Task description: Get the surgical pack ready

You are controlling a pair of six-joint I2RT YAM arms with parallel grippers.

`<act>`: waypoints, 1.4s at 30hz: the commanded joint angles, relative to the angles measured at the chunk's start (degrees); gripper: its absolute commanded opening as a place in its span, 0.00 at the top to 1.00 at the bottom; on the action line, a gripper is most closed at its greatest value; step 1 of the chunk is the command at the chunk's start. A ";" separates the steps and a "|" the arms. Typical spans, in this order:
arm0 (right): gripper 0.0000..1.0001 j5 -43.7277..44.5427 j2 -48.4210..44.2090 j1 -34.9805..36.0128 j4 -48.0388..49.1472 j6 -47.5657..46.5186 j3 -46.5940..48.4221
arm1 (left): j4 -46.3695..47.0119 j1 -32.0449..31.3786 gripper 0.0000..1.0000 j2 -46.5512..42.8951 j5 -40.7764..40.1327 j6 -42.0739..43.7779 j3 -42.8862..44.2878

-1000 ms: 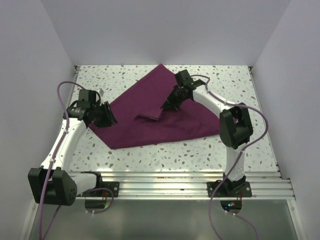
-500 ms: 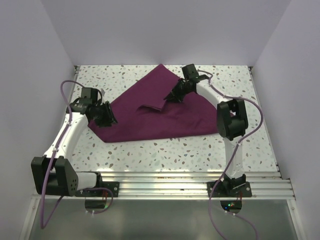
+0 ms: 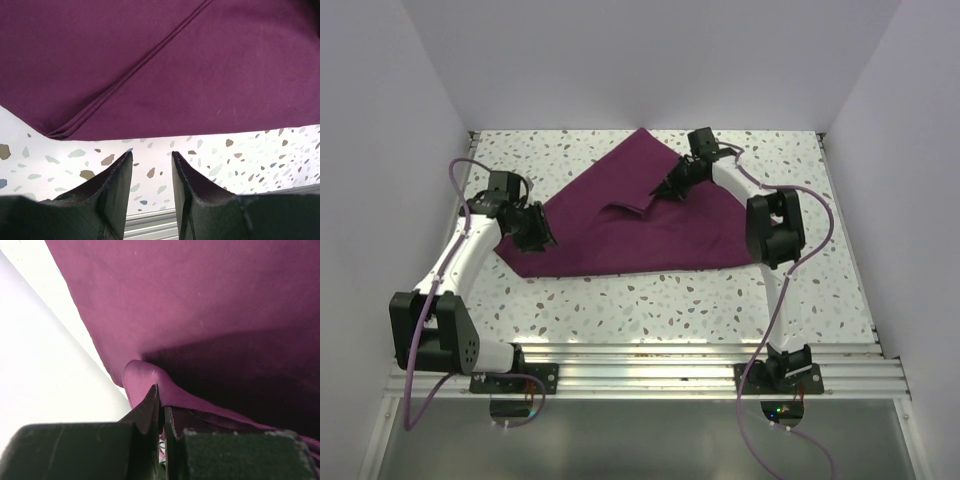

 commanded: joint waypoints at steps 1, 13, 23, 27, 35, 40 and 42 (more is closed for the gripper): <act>1.00 -1.92 0.35 -1.21 0.56 -0.67 3.67 | 2.29 0.44 0.59 1.08 0.87 -0.59 2.23; 0.82 -2.01 2.72 -1.30 -0.67 -0.67 5.69 | 2.73 0.52 0.59 3.98 0.69 -0.06 2.93; 0.48 3.78 8.08 -2.18 -10.77 -11.37 24.40 | 2.38 0.61 0.59 5.13 0.52 0.55 4.07; 0.43 5.46 7.48 -3.41 -13.06 -15.69 25.39 | 2.29 0.70 0.59 5.74 0.43 0.73 4.34; 0.42 5.02 2.81 -3.15 -14.03 -27.45 19.94 | 2.55 0.70 0.59 7.59 0.34 2.13 4.51; 0.33 2.74 2.54 -3.15 -15.96 -38.79 20.20 | 2.47 0.79 0.57 9.00 0.69 3.80 5.21; 0.29 2.56 2.63 -2.88 -14.48 -40.39 19.85 | 2.82 0.79 0.55 8.56 0.60 3.89 5.30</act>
